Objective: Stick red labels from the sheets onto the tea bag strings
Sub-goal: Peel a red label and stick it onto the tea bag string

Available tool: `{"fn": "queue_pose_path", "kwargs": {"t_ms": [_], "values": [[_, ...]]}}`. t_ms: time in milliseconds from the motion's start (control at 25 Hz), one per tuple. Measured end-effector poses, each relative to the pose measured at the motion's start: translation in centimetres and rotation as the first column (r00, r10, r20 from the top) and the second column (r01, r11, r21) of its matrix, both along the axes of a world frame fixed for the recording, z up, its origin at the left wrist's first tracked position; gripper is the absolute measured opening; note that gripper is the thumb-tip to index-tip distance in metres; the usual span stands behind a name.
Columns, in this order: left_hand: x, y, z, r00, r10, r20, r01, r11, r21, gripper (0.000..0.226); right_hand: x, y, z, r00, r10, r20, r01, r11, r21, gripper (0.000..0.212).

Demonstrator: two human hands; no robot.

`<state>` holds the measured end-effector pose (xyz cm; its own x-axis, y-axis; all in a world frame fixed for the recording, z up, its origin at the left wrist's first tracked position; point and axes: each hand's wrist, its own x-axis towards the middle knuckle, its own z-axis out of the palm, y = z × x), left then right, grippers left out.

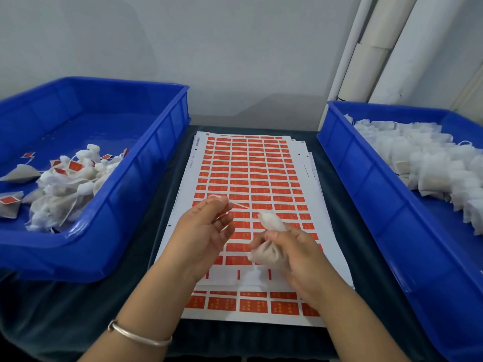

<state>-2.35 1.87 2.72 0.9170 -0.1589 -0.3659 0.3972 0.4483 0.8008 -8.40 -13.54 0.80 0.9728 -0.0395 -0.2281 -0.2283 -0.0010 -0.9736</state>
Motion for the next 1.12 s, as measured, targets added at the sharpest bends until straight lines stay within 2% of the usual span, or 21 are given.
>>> {"fn": "queue_pose_path", "kwargs": {"t_ms": [40, 80, 120, 160, 240, 320, 400, 520, 600, 680, 760, 840, 920, 1040, 1120], "values": [[-0.1, 0.2, -0.3, 1.000, 0.020, 0.000, -0.020, 0.999, 0.026, 0.013, 0.0, -0.3, 0.1, 1.000, -0.005, -0.004, 0.005, 0.985, 0.173, 0.024], [-0.4, 0.3, -0.7, 1.000, 0.031, -0.003, -0.031, 0.998, 0.061, 0.012, 0.0, -0.5, 0.1, 0.999, -0.027, -0.018, 0.032, 0.929, 0.368, 0.017], [-0.8, 0.3, -0.9, 1.000, 0.030, -0.004, -0.030, 0.994, 0.108, 0.012, 0.2, -0.7, 0.3, 0.997, -0.049, -0.057, 0.072, 0.838, 0.541, 0.011], [-1.3, 0.4, -1.2, 1.000, 0.014, 0.016, -0.017, 0.982, 0.188, 0.015, 0.4, -0.9, 0.2, 0.994, -0.077, -0.079, 0.110, 0.743, 0.661, 0.017], [-2.7, 0.3, -1.8, 0.989, -0.078, 0.127, 0.014, 0.897, 0.443, 0.018, 0.5, -1.1, 0.1, 0.991, -0.105, -0.082, 0.130, 0.633, 0.763, 0.027], [-4.2, 0.1, -1.9, 0.928, -0.246, 0.279, 0.002, 0.754, 0.657, 0.017, 0.5, -1.2, 0.2, 0.997, -0.070, -0.021, 0.060, 0.634, 0.771, 0.029], [-5.1, 0.2, -1.5, 0.812, -0.417, 0.408, -0.070, 0.624, 0.778, 0.021, 0.3, -1.1, 0.5, 0.999, 0.000, 0.052, -0.034, 0.752, 0.658, 0.035], [-5.4, 0.5, -0.5, 0.611, -0.562, 0.558, -0.270, 0.514, 0.814, 0.019, -0.1, -1.1, 0.6, 0.994, 0.049, 0.101, -0.073, 0.965, 0.253, 0.035], [-5.0, 0.5, 0.3, 0.499, -0.615, 0.611, -0.359, 0.494, 0.791, 0.008, -0.5, -1.1, 0.8, 0.990, 0.064, 0.123, -0.058, 0.997, -0.048, 0.034], [-4.2, 0.2, 0.9, 0.425, -0.658, 0.622, -0.370, 0.500, 0.783, 0.009, -0.6, -0.9, 1.3, 0.980, 0.147, 0.136, -0.119, 0.973, -0.198, 0.033], [-3.6, -0.3, 1.5, 0.424, -0.677, 0.601, -0.287, 0.530, 0.798, 0.012, -0.7, -0.6, 1.9, 0.967, 0.221, 0.124, -0.186, 0.952, -0.244, 0.035], [-3.3, -0.9, 1.5, 0.467, -0.667, 0.581, -0.205, 0.557, 0.805, 0.019, -0.7, -0.3, 2.2, 0.954, 0.273, 0.125, -0.233, 0.936, -0.263, 0.039], [-3.2, -1.5, 1.1, 0.514, -0.644, 0.567, -0.198, 0.554, 0.808, 0.022, -0.7, -0.1, 2.2, 0.945, 0.290, 0.150, -0.245, 0.934, -0.259, 0.039], [-3.3, -1.9, 0.6, 0.621, -0.562, 0.547, -0.176, 0.580, 0.795, 0.020, -0.9, 0.5, 1.9, 0.948, 0.229, 0.222, -0.167, 0.949, -0.266, 0.033], [-3.1, -1.8, 0.4, 0.722, -0.463, 0.514, -0.108, 0.659, 0.745, 0.019, -0.9, 1.0, 1.6, 0.946, 0.154, 0.286, -0.059, 0.947, -0.316, 0.024]]}}
